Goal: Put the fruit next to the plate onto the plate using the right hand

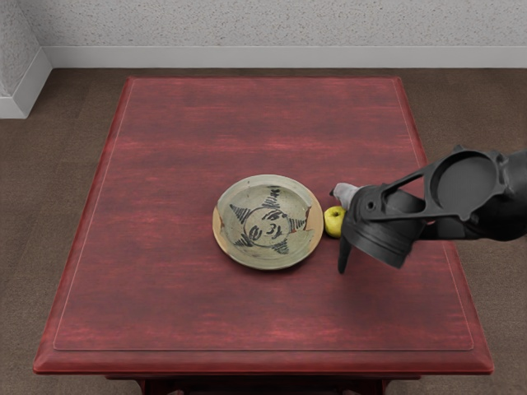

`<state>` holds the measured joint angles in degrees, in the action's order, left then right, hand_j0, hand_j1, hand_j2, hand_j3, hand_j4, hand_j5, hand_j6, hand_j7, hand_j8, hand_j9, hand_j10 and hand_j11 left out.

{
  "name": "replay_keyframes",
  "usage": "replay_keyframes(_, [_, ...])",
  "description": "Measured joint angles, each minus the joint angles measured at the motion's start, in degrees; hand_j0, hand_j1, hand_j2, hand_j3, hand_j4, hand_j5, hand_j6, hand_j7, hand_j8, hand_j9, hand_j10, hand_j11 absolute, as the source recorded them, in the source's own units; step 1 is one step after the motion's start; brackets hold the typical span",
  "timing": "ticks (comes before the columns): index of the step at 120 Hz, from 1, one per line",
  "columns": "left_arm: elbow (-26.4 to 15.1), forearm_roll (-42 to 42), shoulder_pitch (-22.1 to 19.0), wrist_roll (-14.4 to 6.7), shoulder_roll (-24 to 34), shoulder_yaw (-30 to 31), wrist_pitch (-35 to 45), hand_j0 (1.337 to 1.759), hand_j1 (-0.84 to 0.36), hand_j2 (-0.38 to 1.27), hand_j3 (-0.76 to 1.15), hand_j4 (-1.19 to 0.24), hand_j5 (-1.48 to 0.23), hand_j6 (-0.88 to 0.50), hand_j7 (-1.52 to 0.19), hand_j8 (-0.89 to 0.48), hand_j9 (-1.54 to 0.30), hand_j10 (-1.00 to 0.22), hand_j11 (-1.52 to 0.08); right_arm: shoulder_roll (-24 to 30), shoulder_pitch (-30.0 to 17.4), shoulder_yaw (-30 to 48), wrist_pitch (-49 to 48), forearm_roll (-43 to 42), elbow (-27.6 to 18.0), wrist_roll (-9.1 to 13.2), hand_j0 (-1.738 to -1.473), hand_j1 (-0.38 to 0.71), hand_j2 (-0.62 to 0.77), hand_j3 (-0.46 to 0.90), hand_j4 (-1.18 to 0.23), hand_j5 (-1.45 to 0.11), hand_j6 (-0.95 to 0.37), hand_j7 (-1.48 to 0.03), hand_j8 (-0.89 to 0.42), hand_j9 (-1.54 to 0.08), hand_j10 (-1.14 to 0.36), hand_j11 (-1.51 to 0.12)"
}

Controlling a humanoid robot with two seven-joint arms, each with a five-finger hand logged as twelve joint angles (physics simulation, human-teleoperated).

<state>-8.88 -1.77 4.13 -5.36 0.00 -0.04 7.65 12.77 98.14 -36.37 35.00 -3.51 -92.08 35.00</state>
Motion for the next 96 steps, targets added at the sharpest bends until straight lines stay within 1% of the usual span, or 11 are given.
replay_keyframes(16, [0.0, 0.0, 0.0, 0.0, 0.0, 0.0, 0.0, 1.658, 0.07, 0.05, 0.00, -0.23, -0.30, -0.23, -0.30, -0.23, -0.30, -0.23, -0.30, -0.5, -0.1, 0.0, 0.0, 0.4, 1.5, 0.0, -1.658, -0.22, -0.02, 0.00, -0.11, -0.14, -0.11, -0.14, -0.11, -0.14, -0.11, -0.14])
replay_keyframes(46, [0.0, 0.0, 0.0, 0.0, 0.0, 0.0, 0.0, 1.658, 0.07, 0.05, 0.00, -0.23, -0.30, -0.23, -0.30, -0.23, -0.30, -0.23, -0.30, -1.3, -0.8, -1.4, 0.0, 0.6, 4.6, 0.0, -1.658, -0.09, -0.04, 0.00, -0.22, -0.28, -0.22, -0.28, -0.22, -0.28, -0.22, -0.28])
replay_keyframes(96, [0.0, 0.0, 0.0, 0.0, 0.0, 0.0, 0.0, 1.658, 0.07, 0.05, 0.00, -0.23, -0.30, -0.23, -0.30, -0.23, -0.30, -0.23, -0.30, -4.0, 0.6, -3.4, 0.0, 3.0, 5.1, 0.0, -1.658, 0.03, -0.06, 0.00, -0.32, -0.41, -0.32, -0.41, -0.32, -0.41, -0.32, -0.41])
